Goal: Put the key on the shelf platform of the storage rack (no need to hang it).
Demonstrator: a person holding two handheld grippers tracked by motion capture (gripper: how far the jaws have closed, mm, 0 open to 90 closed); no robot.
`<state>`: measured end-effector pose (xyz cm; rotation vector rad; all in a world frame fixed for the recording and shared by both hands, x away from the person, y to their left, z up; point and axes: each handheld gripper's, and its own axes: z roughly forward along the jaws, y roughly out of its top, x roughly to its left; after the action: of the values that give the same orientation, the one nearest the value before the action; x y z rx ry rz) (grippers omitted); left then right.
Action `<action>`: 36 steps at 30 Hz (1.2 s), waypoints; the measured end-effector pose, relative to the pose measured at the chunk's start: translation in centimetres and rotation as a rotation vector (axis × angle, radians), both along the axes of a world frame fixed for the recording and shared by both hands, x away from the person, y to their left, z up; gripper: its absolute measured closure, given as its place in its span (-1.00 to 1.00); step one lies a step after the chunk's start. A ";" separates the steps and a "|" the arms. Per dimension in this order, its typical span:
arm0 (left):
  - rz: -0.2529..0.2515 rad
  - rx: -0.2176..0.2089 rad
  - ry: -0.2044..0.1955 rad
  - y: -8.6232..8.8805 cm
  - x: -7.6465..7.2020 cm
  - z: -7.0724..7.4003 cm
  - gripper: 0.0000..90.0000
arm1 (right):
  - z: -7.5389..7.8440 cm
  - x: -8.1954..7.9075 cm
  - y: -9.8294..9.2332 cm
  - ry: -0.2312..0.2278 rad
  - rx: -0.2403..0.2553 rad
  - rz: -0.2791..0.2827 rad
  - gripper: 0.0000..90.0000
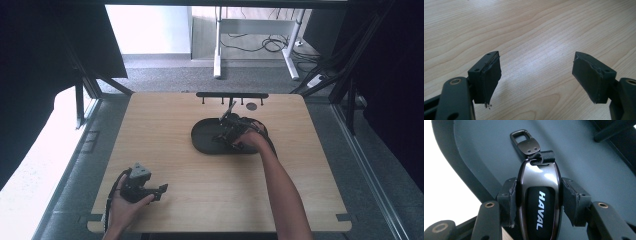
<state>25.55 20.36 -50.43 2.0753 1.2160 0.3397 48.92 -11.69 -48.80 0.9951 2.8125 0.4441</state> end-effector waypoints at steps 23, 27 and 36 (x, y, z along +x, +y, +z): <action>0.007 -0.001 -0.016 -0.1 -0.1 0.1 -0.47 | -1.0 -0.7 -1.0 -0.078 0.019 -0.075 -0.24; 0.006 0.002 -0.017 -0.1 -0.1 0.1 -0.47 | -0.1 -1.3 -0.9 -0.110 0.037 -0.076 -0.30; 0.002 0.005 -0.014 -0.2 -0.1 0.1 -0.47 | 2.3 -3.3 -1.0 -0.162 0.115 -0.045 -0.30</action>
<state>25.46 20.12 -50.36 2.0728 1.2101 0.3577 45.64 -12.73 -46.49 0.9927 2.6408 0.6570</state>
